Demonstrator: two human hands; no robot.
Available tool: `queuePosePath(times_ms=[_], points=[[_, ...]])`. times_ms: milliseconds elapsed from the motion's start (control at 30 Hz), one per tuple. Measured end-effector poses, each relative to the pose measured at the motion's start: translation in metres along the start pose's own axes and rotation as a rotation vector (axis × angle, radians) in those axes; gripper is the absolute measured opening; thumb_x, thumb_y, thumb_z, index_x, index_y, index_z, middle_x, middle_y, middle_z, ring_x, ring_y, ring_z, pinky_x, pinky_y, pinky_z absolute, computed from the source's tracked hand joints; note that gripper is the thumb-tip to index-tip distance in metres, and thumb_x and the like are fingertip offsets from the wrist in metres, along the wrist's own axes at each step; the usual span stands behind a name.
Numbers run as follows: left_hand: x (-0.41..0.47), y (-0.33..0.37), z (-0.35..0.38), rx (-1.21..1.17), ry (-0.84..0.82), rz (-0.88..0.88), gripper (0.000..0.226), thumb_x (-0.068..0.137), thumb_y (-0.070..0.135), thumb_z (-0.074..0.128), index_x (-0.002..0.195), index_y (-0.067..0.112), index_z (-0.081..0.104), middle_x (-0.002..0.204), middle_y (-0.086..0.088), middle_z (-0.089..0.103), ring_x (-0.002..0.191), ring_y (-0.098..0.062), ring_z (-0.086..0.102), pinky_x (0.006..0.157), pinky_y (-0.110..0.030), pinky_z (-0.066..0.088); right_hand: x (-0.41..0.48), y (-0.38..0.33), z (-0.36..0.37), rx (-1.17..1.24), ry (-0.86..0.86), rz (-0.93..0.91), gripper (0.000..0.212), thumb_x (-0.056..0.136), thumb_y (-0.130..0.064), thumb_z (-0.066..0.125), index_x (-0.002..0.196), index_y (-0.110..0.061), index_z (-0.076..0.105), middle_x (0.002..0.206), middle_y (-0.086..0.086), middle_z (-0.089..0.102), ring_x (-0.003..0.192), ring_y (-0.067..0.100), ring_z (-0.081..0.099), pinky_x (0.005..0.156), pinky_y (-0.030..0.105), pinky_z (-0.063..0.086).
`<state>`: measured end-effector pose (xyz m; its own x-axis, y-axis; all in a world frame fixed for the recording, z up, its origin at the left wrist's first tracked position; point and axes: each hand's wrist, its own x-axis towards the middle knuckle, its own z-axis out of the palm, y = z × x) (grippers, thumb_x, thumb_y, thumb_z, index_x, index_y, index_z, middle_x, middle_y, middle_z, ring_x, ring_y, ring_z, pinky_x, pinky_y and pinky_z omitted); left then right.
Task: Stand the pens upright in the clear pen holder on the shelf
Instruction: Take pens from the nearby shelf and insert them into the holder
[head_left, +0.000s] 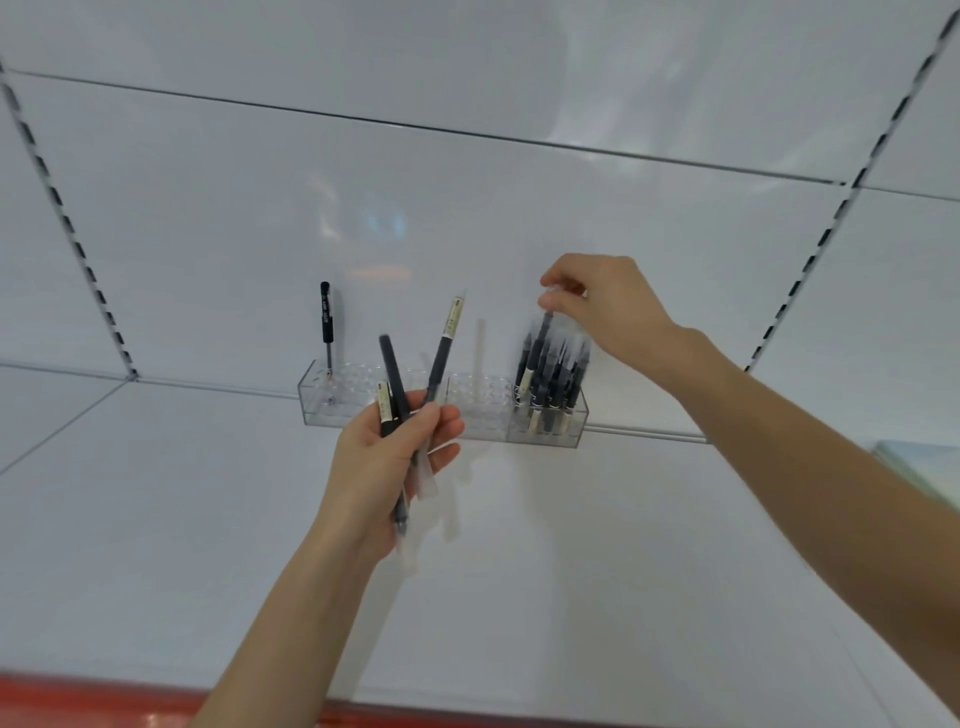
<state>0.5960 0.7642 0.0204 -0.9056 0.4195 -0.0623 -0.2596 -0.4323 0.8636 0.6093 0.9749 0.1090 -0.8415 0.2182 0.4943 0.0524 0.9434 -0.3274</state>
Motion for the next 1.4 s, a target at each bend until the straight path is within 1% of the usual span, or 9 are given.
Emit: queuePosePath(times_ms=[333,433,533,667,867,1133,1233,1300,1400], points=[[-0.002,-0.004,-0.001,-0.035,0.02,-0.011,0.008,0.087,-0.002,0.056,0.092,0.002,0.061,0.078,-0.011,0.064,0.065,-0.014,0.066,0.059,-0.019,0.056,-0.004,0.012,0.026,-0.292,-0.123,-0.124,0.028,0.094,-0.02,0.045,0.1,-0.002,0.065,0.1,0.019,0.065,0.098,0.037,0.051,0.086,0.047,0.043],[-0.003,-0.004,-0.001,-0.03,0.011,-0.015,0.007,0.086,-0.002,0.057,0.091,0.003,0.06,0.078,-0.011,0.066,0.064,-0.012,0.069,0.059,-0.018,0.056,-0.017,0.008,0.023,-0.118,0.028,-0.122,0.032,0.095,-0.022,0.044,0.12,-0.008,0.057,0.119,0.013,0.06,0.113,0.032,0.049,0.098,0.032,0.036],[-0.003,-0.004,0.002,-0.002,-0.013,-0.016,0.007,0.084,-0.003,0.059,0.088,0.003,0.06,0.076,-0.012,0.067,0.065,-0.013,0.07,0.059,-0.018,0.056,-0.036,-0.006,0.021,0.042,0.282,-0.277,0.03,0.091,-0.024,0.048,0.109,-0.006,0.065,0.112,0.011,0.065,0.108,0.021,0.053,0.094,0.014,0.031],[-0.005,-0.004,0.009,0.003,-0.028,-0.011,0.005,0.085,0.0,0.06,0.089,0.003,0.06,0.08,-0.013,0.069,0.071,-0.017,0.072,0.061,-0.019,0.056,-0.049,-0.002,0.024,-0.038,0.061,-0.4,0.036,0.086,-0.032,0.047,0.103,-0.008,0.068,0.107,0.011,0.067,0.103,0.013,0.045,0.091,0.018,0.03],[-0.003,0.004,0.008,-0.082,0.014,0.017,0.003,0.089,0.003,0.056,0.089,0.002,0.058,0.081,-0.015,0.069,0.07,-0.017,0.072,0.06,-0.015,0.055,-0.064,0.023,0.022,-0.07,-0.083,-0.356,0.03,0.084,-0.031,0.052,0.091,-0.01,0.071,0.082,0.004,0.07,0.08,0.01,0.047,0.074,0.016,0.033],[-0.007,0.003,0.013,0.226,-0.028,0.097,0.011,0.091,0.022,0.055,0.094,0.012,0.061,0.082,-0.002,0.074,0.064,-0.011,0.07,0.049,-0.02,0.052,-0.095,-0.01,0.038,-0.01,-0.343,-0.227,0.02,0.091,-0.022,0.053,0.108,-0.012,0.059,0.094,0.003,0.063,0.082,0.014,0.055,0.075,0.026,0.043],[-0.004,0.005,0.01,0.279,0.025,0.076,0.013,0.091,0.027,0.054,0.094,0.015,0.06,0.081,0.001,0.073,0.048,-0.008,0.059,0.04,-0.019,0.042,-0.091,-0.012,0.036,0.306,-0.265,-0.008,0.015,0.091,-0.012,0.05,0.103,-0.02,0.055,0.077,-0.005,0.063,0.063,0.002,0.057,0.07,0.017,0.047],[-0.002,0.003,0.005,0.3,0.057,0.064,0.017,0.093,0.029,0.051,0.095,0.015,0.06,0.081,-0.001,0.066,0.04,-0.007,0.047,0.037,-0.018,0.034,-0.083,-0.009,0.03,0.526,-0.123,0.155,0.014,0.091,-0.009,0.05,0.09,-0.023,0.051,0.07,-0.004,0.061,0.062,0.007,0.059,0.072,0.028,0.051],[-0.002,-0.001,0.001,0.263,0.057,0.026,0.024,0.096,0.031,0.045,0.1,0.013,0.06,0.075,-0.003,0.057,0.039,-0.007,0.042,0.035,-0.017,0.032,-0.065,-0.008,0.018,0.722,0.049,0.272,0.017,0.092,-0.018,0.05,0.082,-0.006,0.055,0.072,0.006,0.059,0.064,0.013,0.056,0.071,0.032,0.049]])
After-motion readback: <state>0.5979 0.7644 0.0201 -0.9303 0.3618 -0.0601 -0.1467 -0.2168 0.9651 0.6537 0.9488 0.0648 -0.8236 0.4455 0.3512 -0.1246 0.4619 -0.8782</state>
